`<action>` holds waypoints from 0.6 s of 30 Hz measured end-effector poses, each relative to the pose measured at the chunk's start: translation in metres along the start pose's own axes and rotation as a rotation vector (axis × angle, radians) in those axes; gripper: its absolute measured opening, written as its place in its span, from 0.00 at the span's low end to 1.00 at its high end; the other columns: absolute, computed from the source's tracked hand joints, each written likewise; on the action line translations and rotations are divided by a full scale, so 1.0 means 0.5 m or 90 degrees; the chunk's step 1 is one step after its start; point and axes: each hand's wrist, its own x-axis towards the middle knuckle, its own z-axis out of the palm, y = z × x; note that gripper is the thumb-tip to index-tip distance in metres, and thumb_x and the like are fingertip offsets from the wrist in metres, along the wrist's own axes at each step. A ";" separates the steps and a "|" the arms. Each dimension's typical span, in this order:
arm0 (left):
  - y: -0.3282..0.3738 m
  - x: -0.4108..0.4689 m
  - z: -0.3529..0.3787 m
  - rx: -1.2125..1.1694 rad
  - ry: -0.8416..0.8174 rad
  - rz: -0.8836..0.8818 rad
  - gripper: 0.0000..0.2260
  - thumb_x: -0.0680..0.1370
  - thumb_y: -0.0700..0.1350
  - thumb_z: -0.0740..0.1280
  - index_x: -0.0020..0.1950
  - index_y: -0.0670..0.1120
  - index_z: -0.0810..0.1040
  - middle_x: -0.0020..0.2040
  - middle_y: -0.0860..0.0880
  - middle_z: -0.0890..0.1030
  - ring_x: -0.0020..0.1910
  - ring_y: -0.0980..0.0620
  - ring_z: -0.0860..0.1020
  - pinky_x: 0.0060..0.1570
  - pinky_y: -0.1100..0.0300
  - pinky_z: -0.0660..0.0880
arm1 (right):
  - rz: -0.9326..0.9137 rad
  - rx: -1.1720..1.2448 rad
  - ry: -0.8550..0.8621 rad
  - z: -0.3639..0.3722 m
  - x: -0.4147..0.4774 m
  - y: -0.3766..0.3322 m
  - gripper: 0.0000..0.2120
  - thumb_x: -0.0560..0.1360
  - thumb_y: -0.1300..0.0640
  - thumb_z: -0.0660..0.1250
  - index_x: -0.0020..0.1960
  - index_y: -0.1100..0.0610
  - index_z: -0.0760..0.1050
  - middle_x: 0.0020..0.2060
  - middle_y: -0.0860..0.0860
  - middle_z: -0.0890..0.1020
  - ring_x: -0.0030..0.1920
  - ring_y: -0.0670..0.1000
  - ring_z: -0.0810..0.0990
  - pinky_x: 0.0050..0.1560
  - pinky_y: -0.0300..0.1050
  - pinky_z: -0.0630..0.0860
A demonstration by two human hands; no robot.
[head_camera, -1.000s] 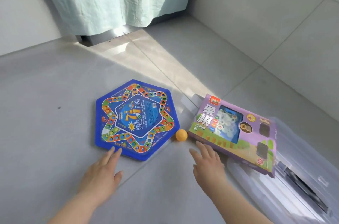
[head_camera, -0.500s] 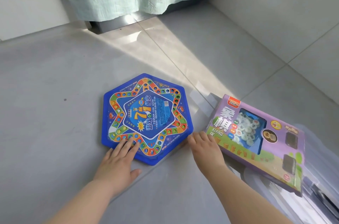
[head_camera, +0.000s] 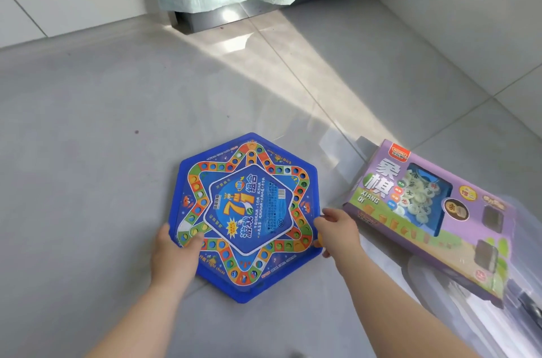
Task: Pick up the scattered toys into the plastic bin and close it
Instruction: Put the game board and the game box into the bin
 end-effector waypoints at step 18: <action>0.017 -0.156 -0.154 -0.321 -0.223 0.076 0.04 0.77 0.40 0.63 0.44 0.49 0.70 0.41 0.50 0.79 0.27 0.59 0.80 0.31 0.60 0.76 | -0.079 0.078 0.013 -0.110 -0.216 0.046 0.09 0.76 0.60 0.62 0.56 0.55 0.73 0.36 0.51 0.76 0.30 0.50 0.74 0.29 0.41 0.69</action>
